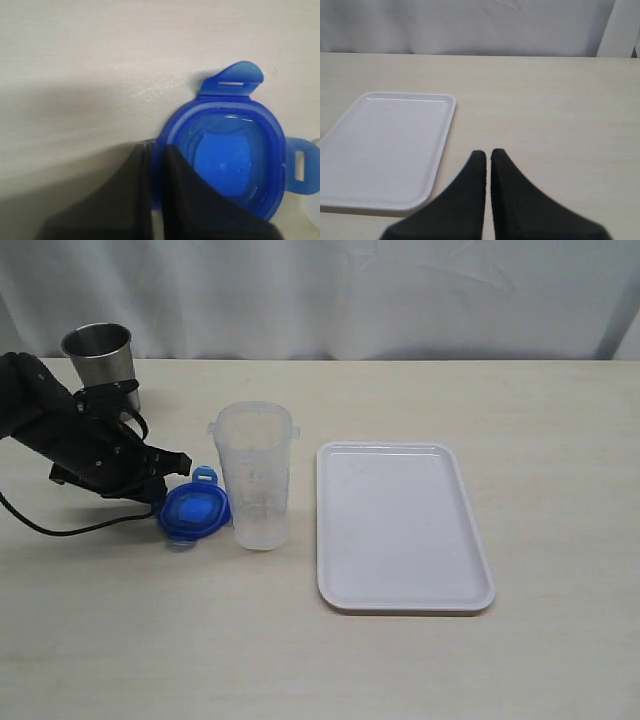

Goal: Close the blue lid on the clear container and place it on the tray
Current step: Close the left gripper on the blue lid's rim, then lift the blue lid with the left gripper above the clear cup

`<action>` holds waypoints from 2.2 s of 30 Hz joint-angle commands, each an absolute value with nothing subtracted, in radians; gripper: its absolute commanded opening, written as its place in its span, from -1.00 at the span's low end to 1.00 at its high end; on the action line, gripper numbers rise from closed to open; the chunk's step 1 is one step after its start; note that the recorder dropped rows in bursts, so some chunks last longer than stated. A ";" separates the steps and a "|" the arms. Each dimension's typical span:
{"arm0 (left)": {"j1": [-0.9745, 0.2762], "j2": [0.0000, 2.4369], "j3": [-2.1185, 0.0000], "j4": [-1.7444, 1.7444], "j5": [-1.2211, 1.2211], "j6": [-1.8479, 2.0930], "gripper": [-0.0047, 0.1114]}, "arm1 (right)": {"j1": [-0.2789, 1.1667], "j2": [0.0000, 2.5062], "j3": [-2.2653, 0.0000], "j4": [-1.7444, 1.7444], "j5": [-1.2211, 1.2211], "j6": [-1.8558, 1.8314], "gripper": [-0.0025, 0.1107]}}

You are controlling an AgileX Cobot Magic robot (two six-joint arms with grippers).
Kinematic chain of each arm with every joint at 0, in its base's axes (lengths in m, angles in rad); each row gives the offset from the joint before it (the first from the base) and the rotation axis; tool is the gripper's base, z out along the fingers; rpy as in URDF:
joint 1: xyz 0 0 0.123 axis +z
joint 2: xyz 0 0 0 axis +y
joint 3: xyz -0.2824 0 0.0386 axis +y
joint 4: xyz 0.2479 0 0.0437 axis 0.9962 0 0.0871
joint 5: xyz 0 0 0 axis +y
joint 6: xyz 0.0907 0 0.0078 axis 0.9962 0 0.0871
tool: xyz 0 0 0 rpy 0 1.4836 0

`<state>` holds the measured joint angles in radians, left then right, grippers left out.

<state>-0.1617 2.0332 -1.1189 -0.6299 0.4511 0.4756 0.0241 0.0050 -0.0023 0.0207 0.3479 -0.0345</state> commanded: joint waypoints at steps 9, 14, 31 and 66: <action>-0.149 1.956 -1.122 -0.534 0.506 0.475 -0.92 | 0.026 0.000 0.000 0.021 0.345 -0.038 -0.88; -0.149 1.872 -1.122 -0.523 0.514 0.479 -0.92 | 0.026 0.000 0.000 0.021 0.345 -0.038 -0.88; -0.287 1.606 -1.122 -0.507 0.131 0.800 -0.92 | 0.026 0.000 0.000 0.021 0.345 -0.038 -0.88; -0.626 1.669 -1.093 -0.772 -0.726 2.143 -0.92 | 0.026 0.000 0.000 0.021 0.345 -0.038 -0.88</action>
